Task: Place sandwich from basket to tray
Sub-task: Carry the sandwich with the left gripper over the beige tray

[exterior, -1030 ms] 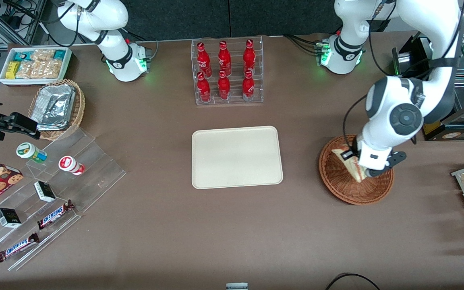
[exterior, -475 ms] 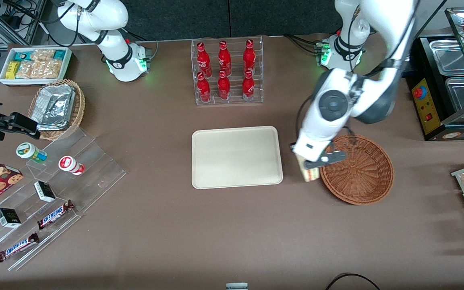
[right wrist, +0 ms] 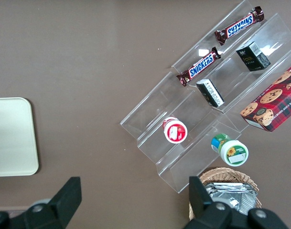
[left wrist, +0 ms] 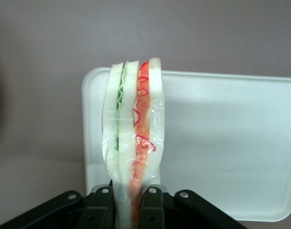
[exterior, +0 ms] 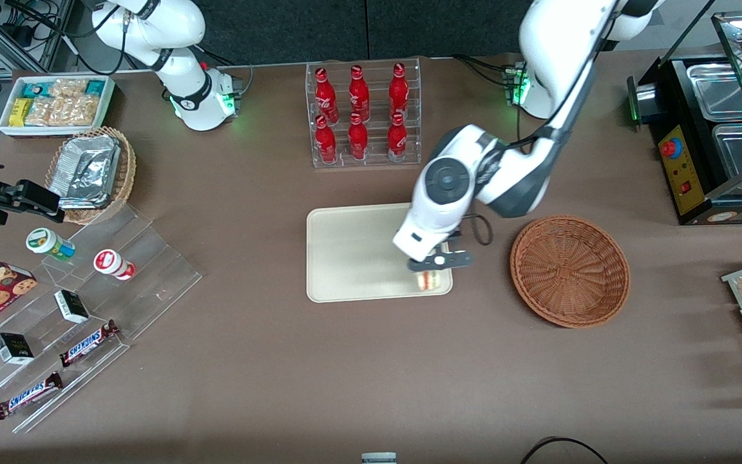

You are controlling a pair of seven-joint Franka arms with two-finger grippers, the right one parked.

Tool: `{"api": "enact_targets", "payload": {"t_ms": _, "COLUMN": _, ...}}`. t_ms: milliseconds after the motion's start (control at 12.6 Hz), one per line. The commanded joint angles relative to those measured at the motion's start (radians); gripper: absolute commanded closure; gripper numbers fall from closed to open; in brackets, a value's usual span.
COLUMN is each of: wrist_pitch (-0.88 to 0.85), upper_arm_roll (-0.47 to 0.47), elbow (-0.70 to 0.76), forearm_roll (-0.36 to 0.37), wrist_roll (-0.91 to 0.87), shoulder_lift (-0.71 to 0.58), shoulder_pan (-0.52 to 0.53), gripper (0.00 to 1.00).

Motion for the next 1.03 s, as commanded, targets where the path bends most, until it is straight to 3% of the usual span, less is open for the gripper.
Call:
{"api": "enact_targets", "payload": {"t_ms": 0, "wrist_pitch": -0.014, "upper_arm_roll": 0.010, "elbow": 0.117, "forearm_roll": -0.006, "wrist_roll": -0.029, "shoulder_lift": 0.105, "shoulder_pan": -0.057, "gripper": 1.00}}
{"api": "enact_targets", "payload": {"t_ms": 792, "wrist_pitch": 0.033, "upper_arm_roll": 0.010, "elbow": 0.166, "forearm_roll": 0.003, "wrist_roll": -0.025, "shoulder_lift": 0.237, "shoulder_pan": -0.111, "gripper": 1.00}}
{"api": "enact_targets", "payload": {"t_ms": 871, "wrist_pitch": 0.035, "upper_arm_roll": 0.010, "elbow": 0.168, "forearm_roll": 0.003, "wrist_roll": -0.022, "shoulder_lift": 0.242, "shoulder_pan": -0.111, "gripper": 0.76}}
{"api": "enact_targets", "payload": {"t_ms": 950, "wrist_pitch": 0.036, "upper_arm_roll": 0.010, "elbow": 0.168, "forearm_roll": 0.003, "wrist_roll": -0.017, "shoulder_lift": 0.242, "shoulder_pan": -0.111, "gripper": 0.34}}
